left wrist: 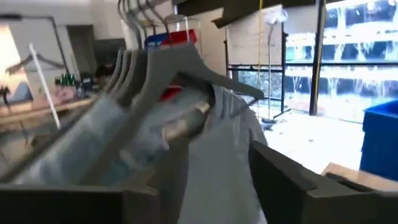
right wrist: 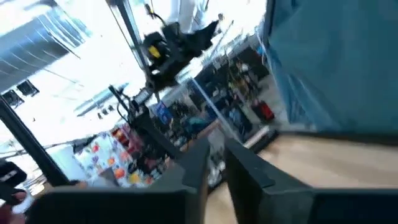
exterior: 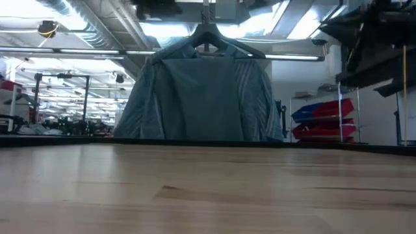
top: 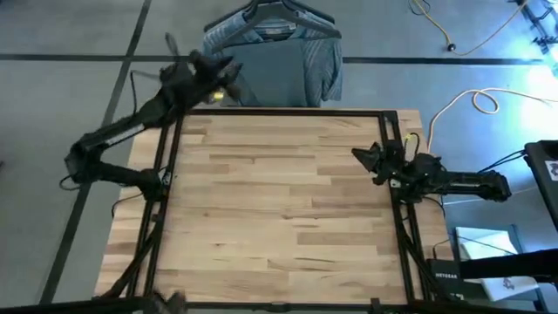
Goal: Unhang clothes
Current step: Remove the jeans from the hanger
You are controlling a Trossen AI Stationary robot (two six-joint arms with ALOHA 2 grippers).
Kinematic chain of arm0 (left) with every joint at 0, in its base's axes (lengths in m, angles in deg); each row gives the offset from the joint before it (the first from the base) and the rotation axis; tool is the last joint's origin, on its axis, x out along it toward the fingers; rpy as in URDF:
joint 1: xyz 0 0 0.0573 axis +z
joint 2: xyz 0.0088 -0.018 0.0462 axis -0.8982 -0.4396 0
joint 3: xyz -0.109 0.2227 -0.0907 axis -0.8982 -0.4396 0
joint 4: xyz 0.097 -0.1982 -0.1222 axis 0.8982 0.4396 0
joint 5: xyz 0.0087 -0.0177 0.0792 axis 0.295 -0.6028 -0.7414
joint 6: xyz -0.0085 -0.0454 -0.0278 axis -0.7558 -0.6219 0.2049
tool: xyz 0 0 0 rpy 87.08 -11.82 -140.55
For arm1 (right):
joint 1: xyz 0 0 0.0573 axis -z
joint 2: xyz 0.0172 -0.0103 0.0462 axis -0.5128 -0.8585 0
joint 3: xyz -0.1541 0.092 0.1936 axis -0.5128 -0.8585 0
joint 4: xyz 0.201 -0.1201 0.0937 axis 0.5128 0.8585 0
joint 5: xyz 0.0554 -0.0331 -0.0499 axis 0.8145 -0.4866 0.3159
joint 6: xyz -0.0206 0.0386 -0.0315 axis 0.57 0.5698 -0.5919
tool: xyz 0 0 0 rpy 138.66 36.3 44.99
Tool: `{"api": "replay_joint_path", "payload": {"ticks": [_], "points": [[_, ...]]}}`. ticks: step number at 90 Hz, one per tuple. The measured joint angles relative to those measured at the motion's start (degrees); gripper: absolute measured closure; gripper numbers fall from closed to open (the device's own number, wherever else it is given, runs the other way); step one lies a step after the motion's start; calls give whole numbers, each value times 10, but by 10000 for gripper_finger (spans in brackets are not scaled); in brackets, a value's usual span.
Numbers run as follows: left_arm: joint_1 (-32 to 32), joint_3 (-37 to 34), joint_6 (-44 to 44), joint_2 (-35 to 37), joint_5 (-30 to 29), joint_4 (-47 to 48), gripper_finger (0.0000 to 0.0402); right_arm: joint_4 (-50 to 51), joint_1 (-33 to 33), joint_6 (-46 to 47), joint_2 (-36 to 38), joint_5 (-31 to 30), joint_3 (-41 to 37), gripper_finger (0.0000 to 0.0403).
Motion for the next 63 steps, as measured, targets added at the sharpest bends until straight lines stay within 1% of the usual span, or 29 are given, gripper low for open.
{"api": "replay_joint_path", "payload": {"ticks": [11,16,24,30,39,45,63], "points": [[40,69,-10,-72,19,8,166,3,0,-22,-2,-42,21,271],[49,98,2,-97,19,4,145,-3,0,-23,-3,-66,31,240],[63,136,39,-137,24,-3,126,-10,0,-40,-3,-99,53,199],[75,156,51,-166,26,22,122,-10,0,-62,-3,-110,71,177],[94,191,27,-199,38,59,124,-1,0,-98,-3,-115,94,158],[103,207,15,-209,45,62,125,2,0,-113,-3,-125,103,154],[112,209,52,-217,35,39,126,9,0,-113,-3,-130,106,152]]}}
